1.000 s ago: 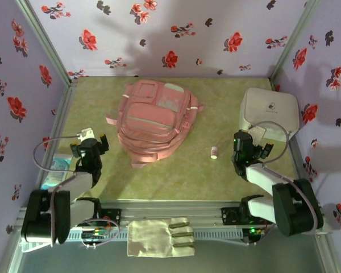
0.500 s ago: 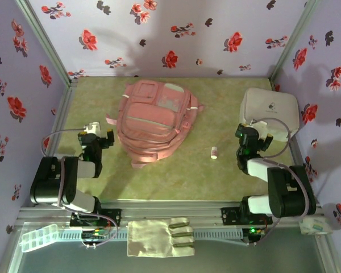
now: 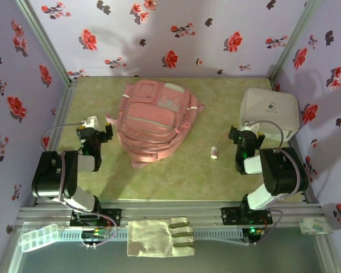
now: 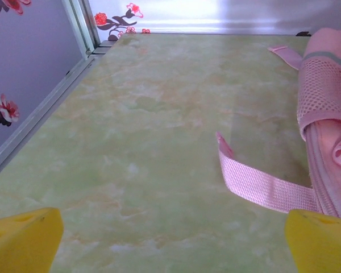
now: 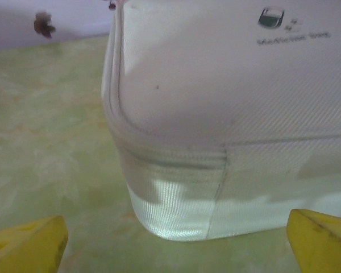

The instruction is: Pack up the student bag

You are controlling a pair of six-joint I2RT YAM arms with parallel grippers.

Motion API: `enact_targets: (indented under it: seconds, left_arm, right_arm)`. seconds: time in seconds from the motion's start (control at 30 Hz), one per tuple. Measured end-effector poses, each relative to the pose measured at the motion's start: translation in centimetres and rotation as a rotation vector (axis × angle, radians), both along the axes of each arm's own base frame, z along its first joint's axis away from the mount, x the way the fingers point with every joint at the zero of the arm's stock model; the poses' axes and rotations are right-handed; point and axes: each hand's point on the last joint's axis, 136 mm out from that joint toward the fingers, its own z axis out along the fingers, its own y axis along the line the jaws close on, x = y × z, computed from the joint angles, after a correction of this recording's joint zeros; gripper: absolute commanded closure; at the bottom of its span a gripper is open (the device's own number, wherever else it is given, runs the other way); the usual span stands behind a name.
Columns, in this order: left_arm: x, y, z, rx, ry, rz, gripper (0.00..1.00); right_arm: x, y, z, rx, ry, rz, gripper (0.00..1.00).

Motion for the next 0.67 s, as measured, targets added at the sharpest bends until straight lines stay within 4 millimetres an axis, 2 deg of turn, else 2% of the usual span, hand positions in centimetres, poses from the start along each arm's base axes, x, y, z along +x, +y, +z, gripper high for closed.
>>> enact_targets:
  seconds: [0.23,0.67]
  left_arm:
    - [-0.1,0.1,-0.2,-0.008,0.006,0.006,0.00]
    - [-0.2,0.1,-0.5,-0.010,0.019,0.007,0.00]
  right_arm:
    - [1.1,-0.2,1.1,0.002,-0.022,-0.009,0.01]
    - [0.9,-0.5,0.5,0.004,0.005,-0.014,0.01]
